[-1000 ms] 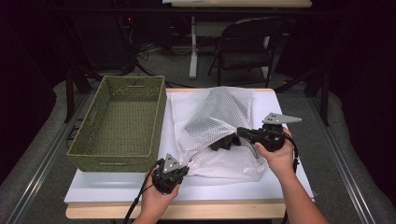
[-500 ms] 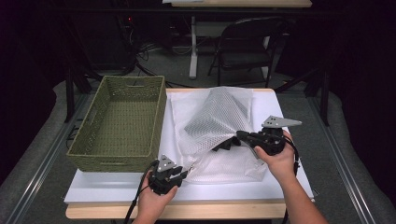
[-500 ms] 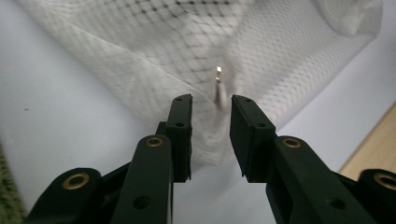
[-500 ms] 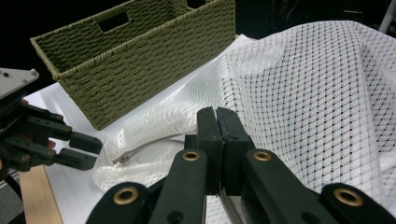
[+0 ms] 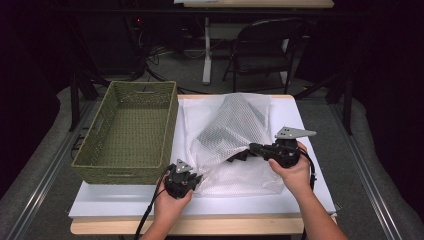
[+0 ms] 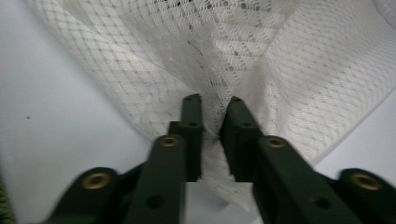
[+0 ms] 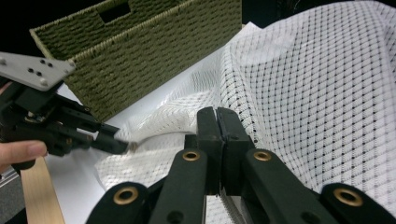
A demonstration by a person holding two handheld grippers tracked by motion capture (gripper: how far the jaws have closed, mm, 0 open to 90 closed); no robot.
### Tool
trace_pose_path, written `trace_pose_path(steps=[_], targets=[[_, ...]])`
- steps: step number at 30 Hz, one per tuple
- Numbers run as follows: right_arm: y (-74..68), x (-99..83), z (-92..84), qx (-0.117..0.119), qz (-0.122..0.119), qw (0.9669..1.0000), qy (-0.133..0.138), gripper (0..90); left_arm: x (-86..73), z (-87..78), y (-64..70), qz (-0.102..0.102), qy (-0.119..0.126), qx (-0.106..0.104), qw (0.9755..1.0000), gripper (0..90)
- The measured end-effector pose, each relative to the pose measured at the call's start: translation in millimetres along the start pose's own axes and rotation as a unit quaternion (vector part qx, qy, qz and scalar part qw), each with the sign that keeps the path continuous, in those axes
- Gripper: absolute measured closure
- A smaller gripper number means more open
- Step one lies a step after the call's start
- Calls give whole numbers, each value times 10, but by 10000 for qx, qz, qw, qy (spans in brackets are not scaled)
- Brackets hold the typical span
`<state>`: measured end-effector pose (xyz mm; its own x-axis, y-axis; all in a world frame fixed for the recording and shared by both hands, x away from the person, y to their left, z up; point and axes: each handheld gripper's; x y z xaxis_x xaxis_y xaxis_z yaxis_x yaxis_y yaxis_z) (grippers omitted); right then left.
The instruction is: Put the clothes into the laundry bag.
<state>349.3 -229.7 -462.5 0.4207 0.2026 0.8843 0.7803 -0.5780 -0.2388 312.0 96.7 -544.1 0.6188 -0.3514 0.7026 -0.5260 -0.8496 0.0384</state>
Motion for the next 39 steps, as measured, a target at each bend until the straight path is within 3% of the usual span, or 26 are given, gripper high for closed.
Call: trace_pose_path(steps=[4,13,17,22,31,35,39], targets=[[-12,-33,64,9,-23,9999,-113,891,67,-101,-62,-164,211,-136,9995,869],[-24,-115,192,43,2,9994,-353,890,251,-394,-215,-303,651,-357,9968,871],[-28,-139,243,48,-13,9990,-455,885,306,-414,-212,-350,660,-469,9961,873],[-80,-81,179,-90,-171,9995,-261,822,347,-382,-184,-320,658,-497,9961,875],[-95,-60,129,-102,-146,9997,-166,756,381,-285,-144,-334,573,-546,9963,877],[-137,-35,106,15,-176,9998,-44,717,410,-297,-125,-323,586,-569,9961,878],[-209,-32,164,119,-295,9994,-126,707,449,-330,-101,-257,588,-567,9963,878]])
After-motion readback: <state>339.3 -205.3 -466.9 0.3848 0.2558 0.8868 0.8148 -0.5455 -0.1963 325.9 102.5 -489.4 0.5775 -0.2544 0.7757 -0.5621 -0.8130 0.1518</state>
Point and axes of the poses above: each handheld gripper's, and its own axes: z roughly forward along the jaws, x roughly out of its top, y roughly to its right, and after that the axes turned 7 degrees about x, right-handed
